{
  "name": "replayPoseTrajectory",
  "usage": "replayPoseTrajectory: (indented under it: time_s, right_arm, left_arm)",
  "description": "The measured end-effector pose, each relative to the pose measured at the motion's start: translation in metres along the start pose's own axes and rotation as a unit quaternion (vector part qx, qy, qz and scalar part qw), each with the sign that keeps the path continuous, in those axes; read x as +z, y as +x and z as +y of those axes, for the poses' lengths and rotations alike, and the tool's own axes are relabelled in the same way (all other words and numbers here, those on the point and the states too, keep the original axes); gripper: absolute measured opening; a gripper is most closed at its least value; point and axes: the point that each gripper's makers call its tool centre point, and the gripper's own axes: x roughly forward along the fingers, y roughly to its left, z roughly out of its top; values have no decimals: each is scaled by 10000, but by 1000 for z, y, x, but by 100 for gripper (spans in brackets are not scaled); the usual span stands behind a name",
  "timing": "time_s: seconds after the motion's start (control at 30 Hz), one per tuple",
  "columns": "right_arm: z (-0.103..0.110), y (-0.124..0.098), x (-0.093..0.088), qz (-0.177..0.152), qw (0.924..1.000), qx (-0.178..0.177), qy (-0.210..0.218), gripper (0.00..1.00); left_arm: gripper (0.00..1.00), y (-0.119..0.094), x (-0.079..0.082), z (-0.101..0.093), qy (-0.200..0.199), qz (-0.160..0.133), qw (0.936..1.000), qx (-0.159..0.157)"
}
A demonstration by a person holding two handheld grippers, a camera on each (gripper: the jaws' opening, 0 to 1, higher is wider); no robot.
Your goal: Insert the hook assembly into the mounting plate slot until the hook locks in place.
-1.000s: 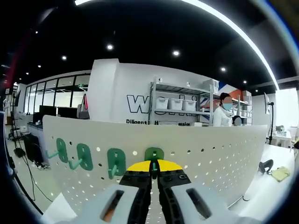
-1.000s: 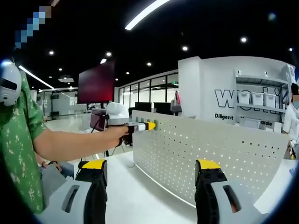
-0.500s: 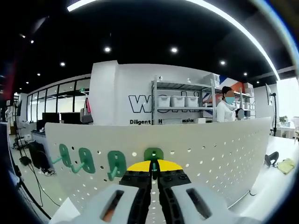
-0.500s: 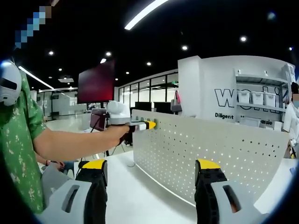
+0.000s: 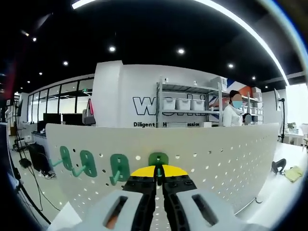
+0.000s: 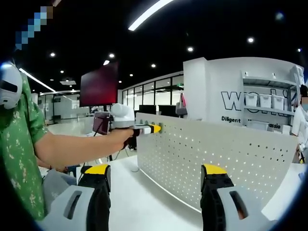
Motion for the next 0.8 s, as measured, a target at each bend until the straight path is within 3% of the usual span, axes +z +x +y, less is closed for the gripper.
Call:
replayPoseTrajectory:
  time_s: [0.23, 0.33, 0.57, 0.8]
  right_arm:
    - [-1, -1, -1, 0, 10000, -20, 14, 78]
    - [-1, -1, -2, 15, 10000, -16, 13, 78]
    - [-1, 1, -3, 31, 10000, 5, 31, 78]
    - [0, 1, -4, 43, 10000, 18, 51, 77]
  left_arm:
    - [3, 1, 0, 0, 86, 28, 9999, 59]
    - [4, 1, 0, 1, -102, 126, 9999, 16]
    - [4, 1, 0, 1, -107, 177, 9998, -6]
    - [4, 0, -2, -2, -51, 133, 9998, 168]
